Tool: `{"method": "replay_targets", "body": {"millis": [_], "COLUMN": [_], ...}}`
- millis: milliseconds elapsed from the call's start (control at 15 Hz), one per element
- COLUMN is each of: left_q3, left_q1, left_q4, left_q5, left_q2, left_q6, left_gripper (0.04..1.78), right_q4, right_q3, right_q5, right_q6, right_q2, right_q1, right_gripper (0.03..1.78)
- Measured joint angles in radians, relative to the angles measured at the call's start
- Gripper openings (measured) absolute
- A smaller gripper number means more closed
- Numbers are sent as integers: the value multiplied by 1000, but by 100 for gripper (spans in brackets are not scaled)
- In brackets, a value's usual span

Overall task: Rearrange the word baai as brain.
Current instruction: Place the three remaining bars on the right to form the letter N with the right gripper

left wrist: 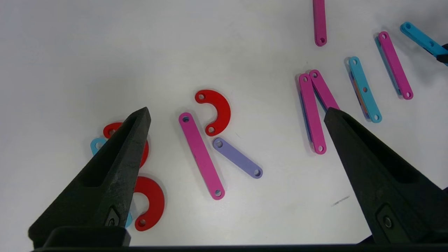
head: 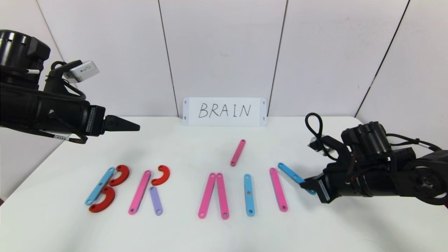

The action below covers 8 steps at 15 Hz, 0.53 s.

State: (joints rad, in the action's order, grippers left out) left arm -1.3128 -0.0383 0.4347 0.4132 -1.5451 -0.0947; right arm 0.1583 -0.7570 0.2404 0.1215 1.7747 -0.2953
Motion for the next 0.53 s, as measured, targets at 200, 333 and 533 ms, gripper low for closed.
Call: {"method": "replay_targets", "body": {"millis": [200,333,533], "left_q3": [0,0,0], "left_q1": [0,0,0], "left_q4": [0,0,0], "left_q5": [1,1,1], "left_q2": [0,0,0], "left_q6": [0,0,0], "left_gripper": [173,173,173], "right_q4": [4,10,13], "right_q3": [8,8,8], "right_q5": [-1,-1,-3], "right_q6": [0,0,-1], "right_q2": [22,35,52], "right_q1": [0,-1,0], "right_gripper": [27,27,27]}}
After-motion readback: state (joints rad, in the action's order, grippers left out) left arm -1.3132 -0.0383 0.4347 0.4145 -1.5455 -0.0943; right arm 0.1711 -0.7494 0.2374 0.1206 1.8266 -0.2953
